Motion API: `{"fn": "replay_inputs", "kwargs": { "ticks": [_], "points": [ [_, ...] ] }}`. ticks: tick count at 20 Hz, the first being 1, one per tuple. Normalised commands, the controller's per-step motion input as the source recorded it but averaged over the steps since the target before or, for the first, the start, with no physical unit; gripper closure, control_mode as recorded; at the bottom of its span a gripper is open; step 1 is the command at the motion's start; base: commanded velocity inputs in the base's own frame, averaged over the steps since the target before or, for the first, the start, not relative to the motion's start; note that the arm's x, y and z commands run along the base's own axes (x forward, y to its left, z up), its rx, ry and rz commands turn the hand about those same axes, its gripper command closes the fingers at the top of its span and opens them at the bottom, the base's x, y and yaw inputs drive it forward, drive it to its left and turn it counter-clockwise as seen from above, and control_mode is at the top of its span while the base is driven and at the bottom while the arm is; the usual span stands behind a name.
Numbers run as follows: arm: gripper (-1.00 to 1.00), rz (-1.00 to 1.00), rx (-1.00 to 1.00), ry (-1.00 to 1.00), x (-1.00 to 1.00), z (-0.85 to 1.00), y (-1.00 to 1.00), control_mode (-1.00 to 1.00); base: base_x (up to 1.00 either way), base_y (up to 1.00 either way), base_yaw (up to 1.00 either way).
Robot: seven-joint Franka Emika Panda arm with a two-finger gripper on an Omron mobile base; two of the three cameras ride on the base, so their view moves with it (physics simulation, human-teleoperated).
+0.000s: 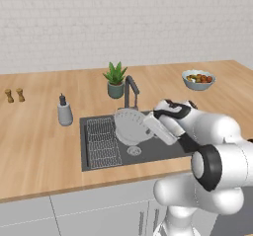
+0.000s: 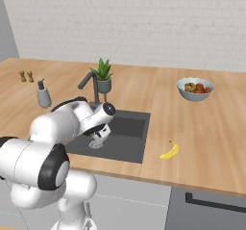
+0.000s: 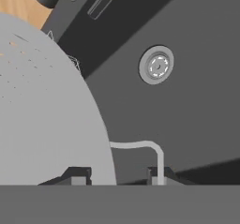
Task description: Put the colander in the sink, put the banana in the colander, and turn on the sink faucet and pour water over the colander.
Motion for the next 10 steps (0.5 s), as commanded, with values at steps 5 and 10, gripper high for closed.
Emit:
{"fn": "replay_inputs", "kwargs": {
  "ticks": [5, 10],
  "points": [
    [1.0, 0.1, 0.0, 0.0, 0.16, -0.08, -0.39, -1.0, 0.0, 0.0, 0.0],
    [1.0, 0.08, 0.0, 0.0, 0.0, -0.26, -0.3, -1.0, 0.0, 0.0, 0.0]
  ]
}}
